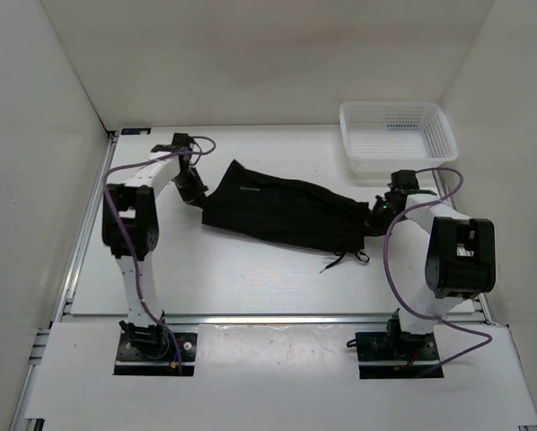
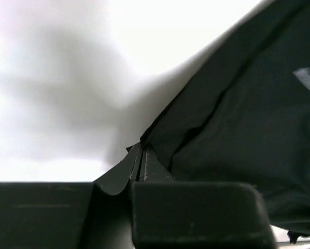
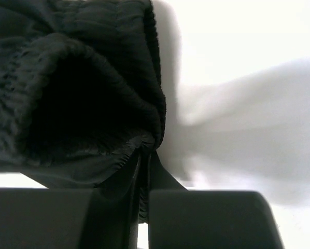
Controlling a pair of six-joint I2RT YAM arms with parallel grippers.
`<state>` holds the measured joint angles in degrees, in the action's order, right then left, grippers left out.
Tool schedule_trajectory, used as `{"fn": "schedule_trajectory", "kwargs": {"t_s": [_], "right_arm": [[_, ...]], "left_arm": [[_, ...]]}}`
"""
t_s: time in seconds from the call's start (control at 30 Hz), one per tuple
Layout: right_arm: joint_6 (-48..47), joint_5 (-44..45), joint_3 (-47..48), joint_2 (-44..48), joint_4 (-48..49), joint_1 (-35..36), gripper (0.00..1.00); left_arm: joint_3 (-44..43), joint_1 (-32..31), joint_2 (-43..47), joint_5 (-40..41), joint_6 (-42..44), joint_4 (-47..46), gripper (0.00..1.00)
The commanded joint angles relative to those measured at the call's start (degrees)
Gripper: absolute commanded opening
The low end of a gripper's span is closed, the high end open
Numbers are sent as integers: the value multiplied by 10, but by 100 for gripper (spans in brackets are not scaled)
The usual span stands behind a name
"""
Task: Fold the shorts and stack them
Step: Fold the shorts
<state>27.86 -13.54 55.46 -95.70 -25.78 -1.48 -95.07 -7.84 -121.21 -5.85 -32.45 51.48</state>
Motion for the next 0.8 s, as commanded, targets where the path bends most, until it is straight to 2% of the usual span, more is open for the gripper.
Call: {"fn": "schedule_trajectory", "kwargs": {"t_s": [0.0, 0.03, 0.07, 0.1, 0.13, 0.17, 0.2, 0.27, 0.3, 0.33, 0.37, 0.4, 0.43, 0.53, 0.57, 0.63, 0.7, 0.77], "right_arm": [[-58, -24, -4, 44, -80, 38, 0], [-58, -24, -4, 49, -88, 47, 0], [-58, -24, -4, 54, -95, 65, 6], [-58, -18, -4, 65, -107, 72, 37], [-58, -4, 2, 70, -114, 86, 57], [-58, 14, 8, 76, -121, 92, 71], [-58, 37, 21, 89, -128, 92, 87], [-53, 88, 35, 95, -143, 101, 95], [-53, 100, 54, 101, -150, 106, 96], [-53, 109, 63, 101, -156, 106, 96], [-60, 115, 71, 101, -167, 113, 96], [-65, 128, 79, 107, -168, 118, 90], [-65, 136, 90, 107, -175, 134, 61], [-60, 149, 106, 112, -189, 185, 12], [-60, 149, 106, 112, -189, 198, 7], [-54, 142, 122, 106, -189, 236, 2], [-43, 142, 132, 82, -183, 250, 2], [-43, 136, 151, 45, -162, 244, 0]], "left_arm": [[82, 18, 131, 74, -16, 3, 10], [110, 18, 175, 74, -17, 3, 10], [161, 18, 194, 80, -25, 3, 10], [185, 18, 212, 80, -34, 3, 10], [206, 18, 241, 80, -40, 3, 10], [240, 18, 251, 80, -45, 3, 12], [250, 18, 251, 71, -46, 3, 22], [262, 12, 251, 59, -39, 3, 45], [262, 12, 244, 58, -39, 3, 64], [262, 12, 244, 58, -39, 8, 74], [256, 6, 244, 58, -39, 8, 76], [251, 6, 251, 58, -39, 8, 76], [246, 6, 251, 58, -39, 8, 76], [220, 6, 273, 80, -39, 23, 72], [213, 1, 280, 86, -39, 23, 65], [192, 1, 280, 94, -39, 35, 60], [175, 1, 280, 94, -32, 35, 54], [166, -4, 275, 87, -32, 41, 53]]}}
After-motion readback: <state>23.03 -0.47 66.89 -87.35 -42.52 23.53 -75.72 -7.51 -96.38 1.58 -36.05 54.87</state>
